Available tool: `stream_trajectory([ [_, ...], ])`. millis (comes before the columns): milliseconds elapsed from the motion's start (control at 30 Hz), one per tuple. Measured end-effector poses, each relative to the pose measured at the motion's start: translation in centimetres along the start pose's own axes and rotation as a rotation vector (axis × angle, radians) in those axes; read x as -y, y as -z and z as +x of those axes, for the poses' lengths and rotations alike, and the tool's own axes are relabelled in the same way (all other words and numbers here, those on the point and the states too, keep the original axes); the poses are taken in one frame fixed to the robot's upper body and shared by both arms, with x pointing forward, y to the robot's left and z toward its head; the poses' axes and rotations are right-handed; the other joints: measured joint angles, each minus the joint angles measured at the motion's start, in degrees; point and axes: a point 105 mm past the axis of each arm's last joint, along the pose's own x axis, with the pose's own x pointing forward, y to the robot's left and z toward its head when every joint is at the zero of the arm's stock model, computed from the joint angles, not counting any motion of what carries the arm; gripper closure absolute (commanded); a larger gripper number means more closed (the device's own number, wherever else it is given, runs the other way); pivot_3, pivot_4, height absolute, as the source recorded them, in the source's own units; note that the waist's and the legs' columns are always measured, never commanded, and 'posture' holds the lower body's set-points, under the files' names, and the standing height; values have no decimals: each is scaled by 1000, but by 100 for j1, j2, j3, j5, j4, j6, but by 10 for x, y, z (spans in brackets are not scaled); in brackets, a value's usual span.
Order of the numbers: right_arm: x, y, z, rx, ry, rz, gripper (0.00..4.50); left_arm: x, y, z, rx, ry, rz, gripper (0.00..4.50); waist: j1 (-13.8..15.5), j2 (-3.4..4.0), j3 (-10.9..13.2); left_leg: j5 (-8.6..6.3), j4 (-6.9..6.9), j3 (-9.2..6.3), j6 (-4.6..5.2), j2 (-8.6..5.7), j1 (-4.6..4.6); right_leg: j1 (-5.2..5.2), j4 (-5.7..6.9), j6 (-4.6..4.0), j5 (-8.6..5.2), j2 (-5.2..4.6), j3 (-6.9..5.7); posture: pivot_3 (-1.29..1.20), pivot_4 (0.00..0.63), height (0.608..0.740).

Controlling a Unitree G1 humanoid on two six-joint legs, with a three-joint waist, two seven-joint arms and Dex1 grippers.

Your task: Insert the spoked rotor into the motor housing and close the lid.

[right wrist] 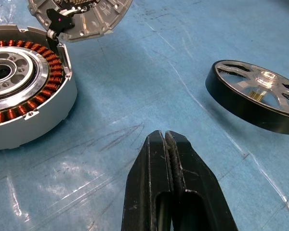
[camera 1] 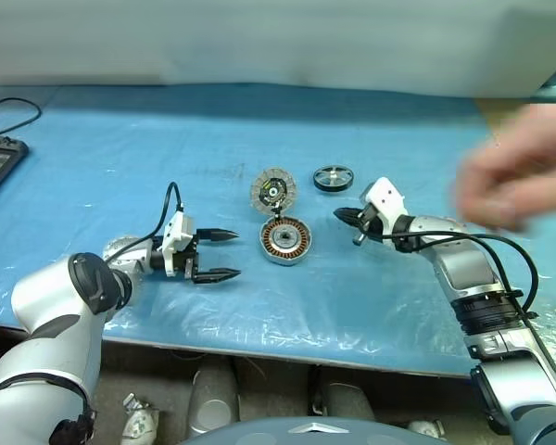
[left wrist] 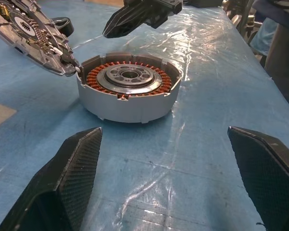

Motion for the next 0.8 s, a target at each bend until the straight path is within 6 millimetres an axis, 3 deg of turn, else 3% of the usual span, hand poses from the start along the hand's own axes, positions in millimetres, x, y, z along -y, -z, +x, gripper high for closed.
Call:
stream_trajectory([
  [800, -6, 0, 1, 10, -32, -2, 4477, 3, 7, 2, -6, -15, -5, 98, 7, 0, 0, 0, 3, 0, 2, 2, 0, 0, 1, -4, -2, -1, -1, 0, 150, 740],
])
